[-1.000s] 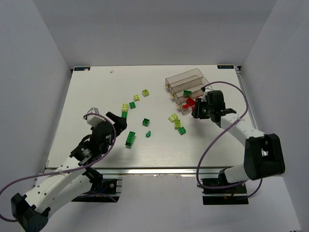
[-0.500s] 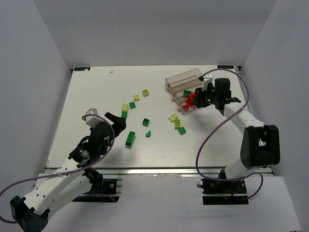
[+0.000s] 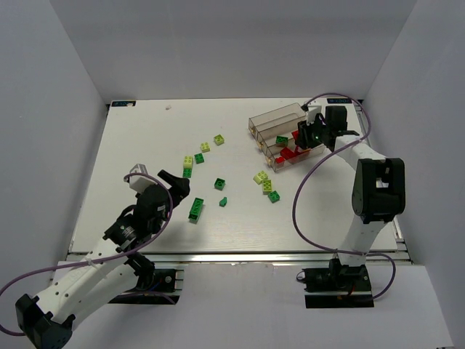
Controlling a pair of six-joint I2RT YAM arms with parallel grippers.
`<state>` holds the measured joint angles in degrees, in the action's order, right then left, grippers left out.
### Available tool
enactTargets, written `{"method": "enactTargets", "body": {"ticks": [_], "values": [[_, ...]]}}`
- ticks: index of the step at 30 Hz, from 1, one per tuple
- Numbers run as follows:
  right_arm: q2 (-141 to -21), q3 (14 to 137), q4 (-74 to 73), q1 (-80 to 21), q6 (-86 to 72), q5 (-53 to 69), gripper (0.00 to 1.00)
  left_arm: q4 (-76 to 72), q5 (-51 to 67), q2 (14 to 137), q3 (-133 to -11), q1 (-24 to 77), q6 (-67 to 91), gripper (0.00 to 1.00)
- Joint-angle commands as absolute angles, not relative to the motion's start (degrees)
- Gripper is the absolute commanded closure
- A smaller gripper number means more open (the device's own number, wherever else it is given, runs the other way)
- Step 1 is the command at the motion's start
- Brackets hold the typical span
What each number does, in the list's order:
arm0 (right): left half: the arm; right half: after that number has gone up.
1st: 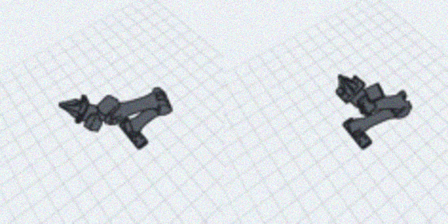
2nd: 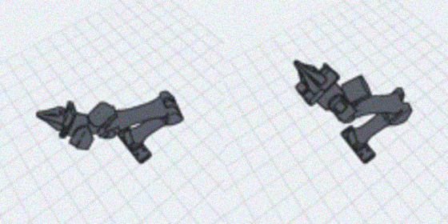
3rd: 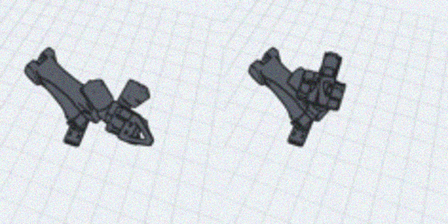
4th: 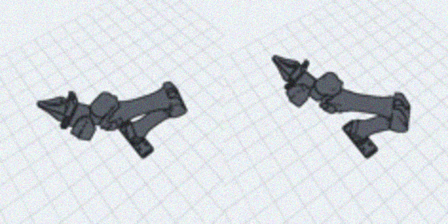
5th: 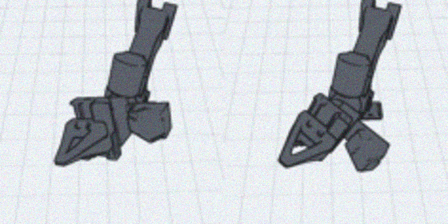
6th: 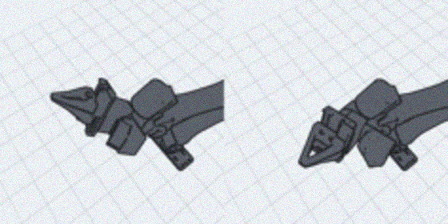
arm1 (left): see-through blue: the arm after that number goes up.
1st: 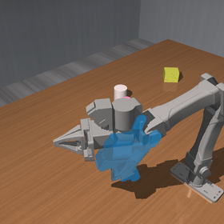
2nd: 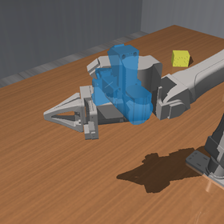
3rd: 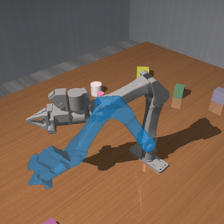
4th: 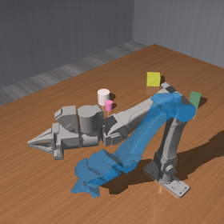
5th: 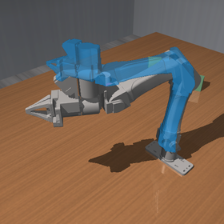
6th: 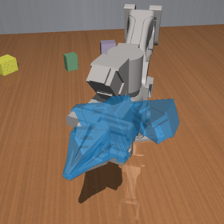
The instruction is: Sort the legos into containers by color
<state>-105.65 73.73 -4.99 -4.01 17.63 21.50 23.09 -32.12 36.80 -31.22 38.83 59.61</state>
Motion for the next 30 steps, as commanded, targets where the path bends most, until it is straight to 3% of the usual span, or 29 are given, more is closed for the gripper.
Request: {"method": "enactTargets", "body": {"ticks": [1, 10, 18, 20, 23, 25, 30], "values": [[-106.4, 77.2, -4.7, -2.8, 19.1, 20.0, 0.96, 23.9, -31.8, 36.8, -30.6, 39.0, 60.1, 0.12], [-108.7, 78.1, -4.7, -0.6, 18.5, 18.3, 0.71, 23.8, -31.7, 37.5, -30.5, 39.0, 60.0, 0.12], [-109.8, 79.2, -5.4, 1.6, 17.5, 18.3, 0.33, 24.1, -31.2, 40.4, -31.7, 39.0, 59.4, 0.11], [-109.6, 79.3, -5.7, 1.7, 17.5, 18.7, 0.29, 24.1, -30.9, 41.1, -32.1, 39.0, 59.1, 0.10], [-108.3, 79.9, -7.0, 1.8, 17.9, 20.6, 0.19, 24.0, -29.8, 42.5, -32.6, 39.0, 58.2, 0.02], [-106.9, 80.2, -9.0, 1.9, 19.2, 24.3, 0.12, 23.9, -29.2, 43.8, -33.0, 39.0, 57.6, 0.02], [-98.2, 75.9, -10.2, 2.1, 27.4, 38.0, 0.11, 24.1, -27.2, 47.4, -34.7, 39.0, 54.8, 0.02]]}}
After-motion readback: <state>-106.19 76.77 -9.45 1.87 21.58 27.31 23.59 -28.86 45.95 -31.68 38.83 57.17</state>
